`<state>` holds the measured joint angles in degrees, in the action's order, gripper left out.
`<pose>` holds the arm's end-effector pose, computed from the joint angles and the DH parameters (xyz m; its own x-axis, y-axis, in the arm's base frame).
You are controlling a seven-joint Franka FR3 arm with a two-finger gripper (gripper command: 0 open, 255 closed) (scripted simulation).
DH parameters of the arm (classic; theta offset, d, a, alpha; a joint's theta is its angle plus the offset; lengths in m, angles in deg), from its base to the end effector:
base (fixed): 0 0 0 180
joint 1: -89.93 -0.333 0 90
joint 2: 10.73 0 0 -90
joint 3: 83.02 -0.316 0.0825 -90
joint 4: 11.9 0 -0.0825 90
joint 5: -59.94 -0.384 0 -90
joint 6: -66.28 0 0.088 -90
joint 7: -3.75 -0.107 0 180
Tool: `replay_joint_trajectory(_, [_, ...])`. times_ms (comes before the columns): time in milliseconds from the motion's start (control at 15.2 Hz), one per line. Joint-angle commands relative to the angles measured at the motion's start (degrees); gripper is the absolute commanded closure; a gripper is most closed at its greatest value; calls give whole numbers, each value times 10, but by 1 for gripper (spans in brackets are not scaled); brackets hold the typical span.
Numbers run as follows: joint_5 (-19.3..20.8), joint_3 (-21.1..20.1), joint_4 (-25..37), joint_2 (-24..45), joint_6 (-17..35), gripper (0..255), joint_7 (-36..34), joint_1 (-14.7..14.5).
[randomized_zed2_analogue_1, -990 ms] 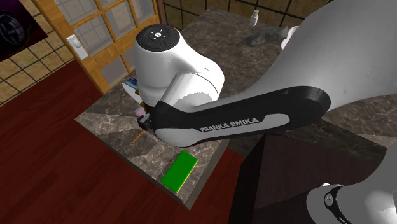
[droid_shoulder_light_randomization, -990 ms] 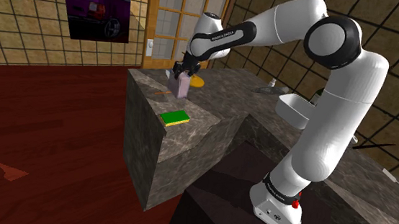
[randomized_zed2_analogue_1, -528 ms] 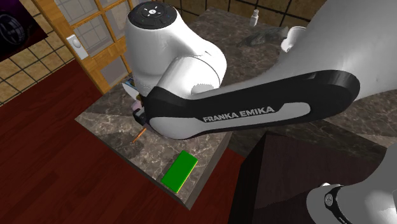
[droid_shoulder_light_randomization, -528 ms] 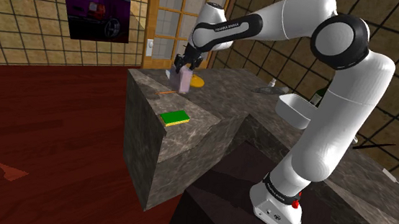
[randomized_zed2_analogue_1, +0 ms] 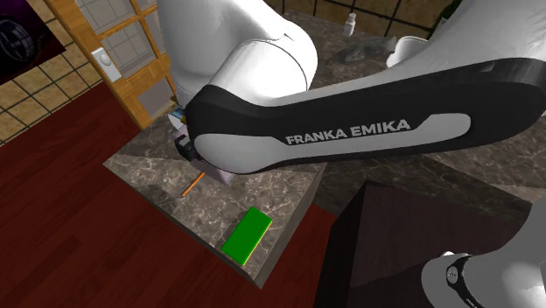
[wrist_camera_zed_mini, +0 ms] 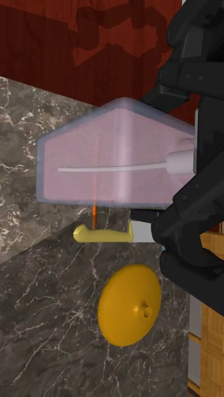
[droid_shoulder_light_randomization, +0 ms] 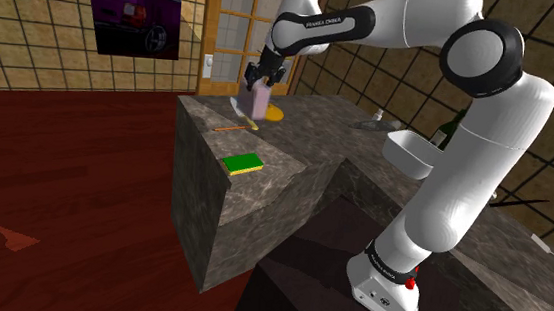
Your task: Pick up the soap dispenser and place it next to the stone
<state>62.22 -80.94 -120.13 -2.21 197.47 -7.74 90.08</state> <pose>0.6199 -0.0241 0.4525 0.9450 -0.2086 0.2520 -0.2131 -0.9770 -0.0095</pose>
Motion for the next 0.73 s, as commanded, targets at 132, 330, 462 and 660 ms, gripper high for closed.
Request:
replay_joint_trajectory(132, [0,0,21,-8,-29,255,1,0])
replay_joint_trajectory(330, [-1,0,38,-13,-51,255,2,0])
replay_joint_trajectory(462, [-1,0,49,-16,-65,255,2,0])
replay_joint_trajectory(660, [-1,0,68,-20,-87,255,3,0])
